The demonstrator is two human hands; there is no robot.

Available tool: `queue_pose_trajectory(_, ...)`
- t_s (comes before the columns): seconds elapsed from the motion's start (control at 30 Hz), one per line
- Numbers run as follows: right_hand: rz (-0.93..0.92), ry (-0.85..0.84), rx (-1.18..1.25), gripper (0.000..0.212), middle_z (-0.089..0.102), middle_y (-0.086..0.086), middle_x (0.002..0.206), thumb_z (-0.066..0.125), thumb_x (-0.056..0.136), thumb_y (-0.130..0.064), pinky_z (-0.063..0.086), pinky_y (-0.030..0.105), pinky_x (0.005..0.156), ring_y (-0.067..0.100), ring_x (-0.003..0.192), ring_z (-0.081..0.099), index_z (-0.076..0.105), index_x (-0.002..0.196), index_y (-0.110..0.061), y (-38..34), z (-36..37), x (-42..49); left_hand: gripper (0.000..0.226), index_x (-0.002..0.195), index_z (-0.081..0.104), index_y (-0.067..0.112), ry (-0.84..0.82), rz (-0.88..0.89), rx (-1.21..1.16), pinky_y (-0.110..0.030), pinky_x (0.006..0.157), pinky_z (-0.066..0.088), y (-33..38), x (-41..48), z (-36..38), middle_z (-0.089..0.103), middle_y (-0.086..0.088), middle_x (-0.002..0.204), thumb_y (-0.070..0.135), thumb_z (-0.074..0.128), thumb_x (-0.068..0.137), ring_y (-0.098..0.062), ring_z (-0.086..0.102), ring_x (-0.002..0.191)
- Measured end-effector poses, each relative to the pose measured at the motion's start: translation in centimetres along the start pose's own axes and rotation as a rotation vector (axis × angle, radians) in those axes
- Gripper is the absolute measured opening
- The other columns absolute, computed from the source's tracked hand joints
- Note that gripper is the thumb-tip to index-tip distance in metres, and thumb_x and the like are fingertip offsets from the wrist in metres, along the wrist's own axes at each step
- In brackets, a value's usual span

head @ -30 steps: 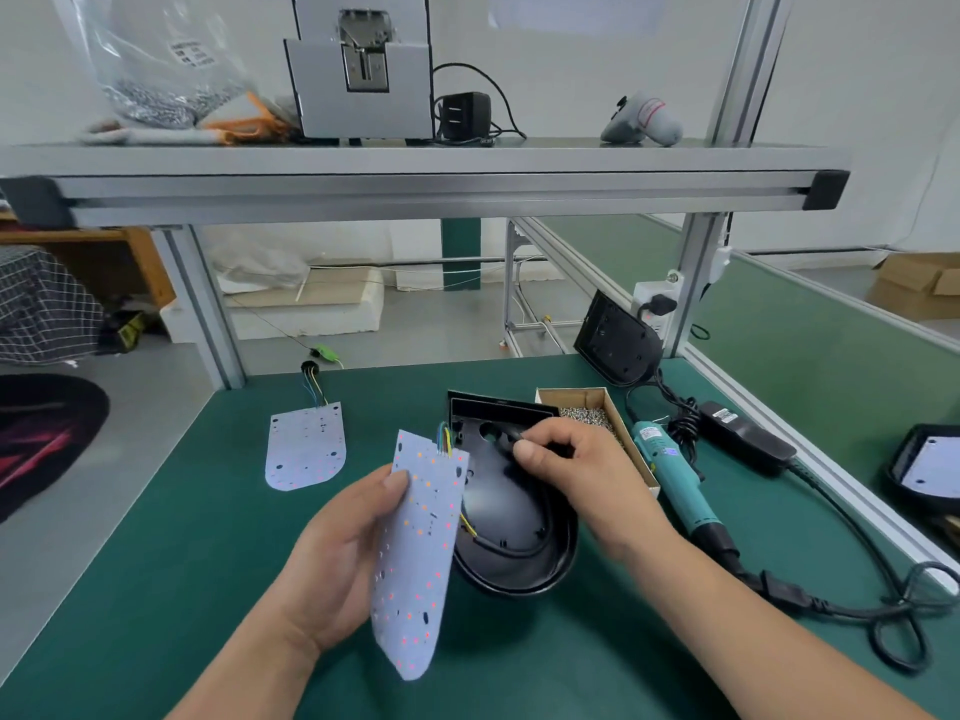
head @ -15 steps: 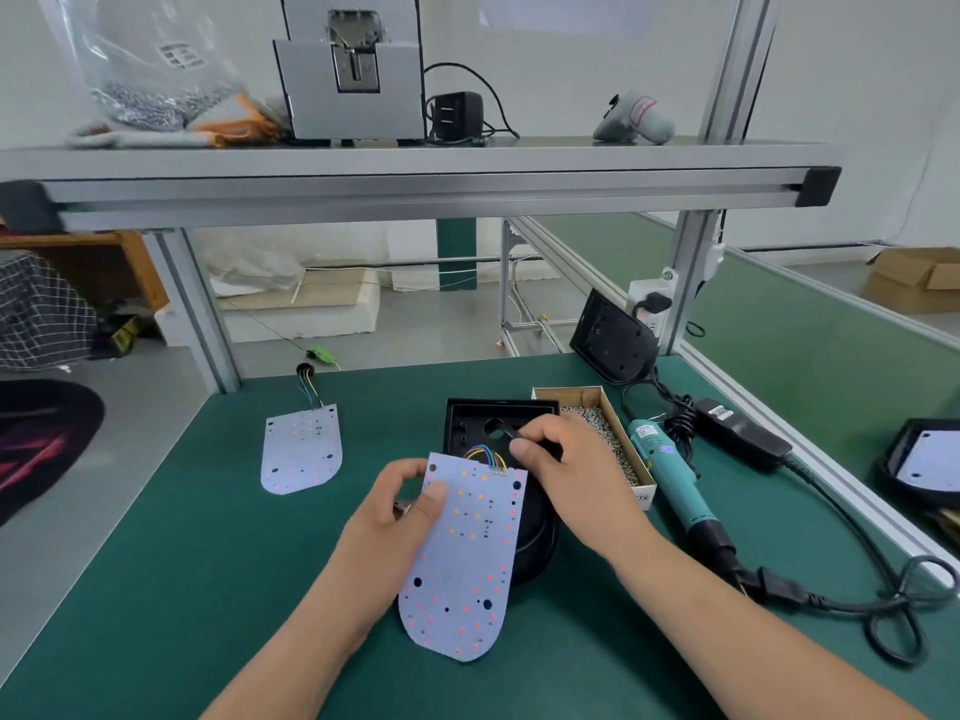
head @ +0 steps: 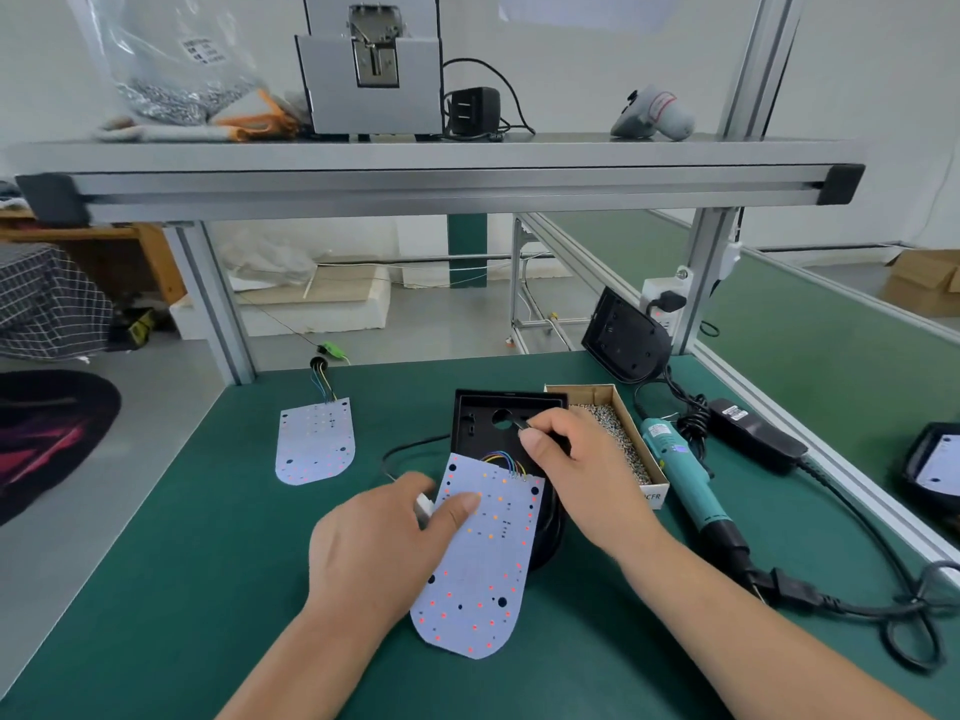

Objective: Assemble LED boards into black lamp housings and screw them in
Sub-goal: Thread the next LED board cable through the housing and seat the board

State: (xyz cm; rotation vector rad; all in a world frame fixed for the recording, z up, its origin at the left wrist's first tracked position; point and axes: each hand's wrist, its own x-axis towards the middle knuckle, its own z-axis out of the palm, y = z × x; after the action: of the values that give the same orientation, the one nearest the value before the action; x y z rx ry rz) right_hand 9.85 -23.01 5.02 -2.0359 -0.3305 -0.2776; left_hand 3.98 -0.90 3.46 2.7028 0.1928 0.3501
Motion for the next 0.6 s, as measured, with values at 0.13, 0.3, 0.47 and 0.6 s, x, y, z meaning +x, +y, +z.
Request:
queue_pose_trajectory(0.13, 0.033, -0.072, 0.014, 0.007, 0.057, -0.011, 0.109, 0.069, 0.098, -0.04, 0.038, 0.012, 0.079, 0.002, 0.102, 0.055, 0.065, 0.095, -0.035, 0.1, 0.2, 0.0, 0.068, 0.071, 0.051, 0.02, -0.076, -0.093, -0.293, -0.031, 0.052, 0.038, -0.3, 0.1, 1.4, 0.055, 0.008, 0.053, 0.087, 0.052, 0.082, -0.01, 0.043, 0.047)
queue_pose_trajectory(0.3, 0.06, -0.241, 0.016, 0.06, 0.05, -0.021, 0.122, 0.085, 0.063, -0.061, 0.045, 0.013, 0.09, -0.005, 0.11, 0.056, 0.059, 0.115, -0.044, 0.4, 0.3, 0.2, 0.065, 0.071, 0.041, 0.019, -0.018, -0.098, -0.516, -0.029, 0.048, 0.029, -0.3, 0.2, 2.0, 0.036, 0.005, 0.052, 0.08, 0.057, 0.087, -0.011, 0.029, 0.049)
queue_pose_trajectory(0.47, 0.07, -0.276, 0.185, 0.054, 0.071, -0.01, 0.119, 0.091, 0.072, -0.031, 0.054, 0.047, 0.103, 0.013, 0.113, 0.068, 0.064, 0.119, -0.039, 0.7, -0.4, 0.4, 0.074, 0.067, 0.043, 0.02, -0.054, -0.151, -0.784, -0.026, 0.052, 0.034, 0.0, 0.0, 2.0, 0.04, 0.011, 0.056, 0.092, 0.038, 0.083, -0.012, 0.037, 0.052)
queue_pose_trajectory(0.6, 0.05, -0.325, 0.322, 0.055, 0.073, -0.004, 0.122, 0.087, 0.078, -0.017, 0.056, 0.044, 0.103, 0.02, 0.116, 0.07, 0.065, 0.126, -0.033, 0.7, -1.7, 0.3, 0.044, 0.08, 0.066, 0.019, -0.012, -0.27, -0.973, -0.026, 0.049, 0.05, -0.8, 1.4, 1.4, 0.07, -0.004, 0.07, 0.054, 0.055, 0.104, -0.017, 0.064, 0.054)
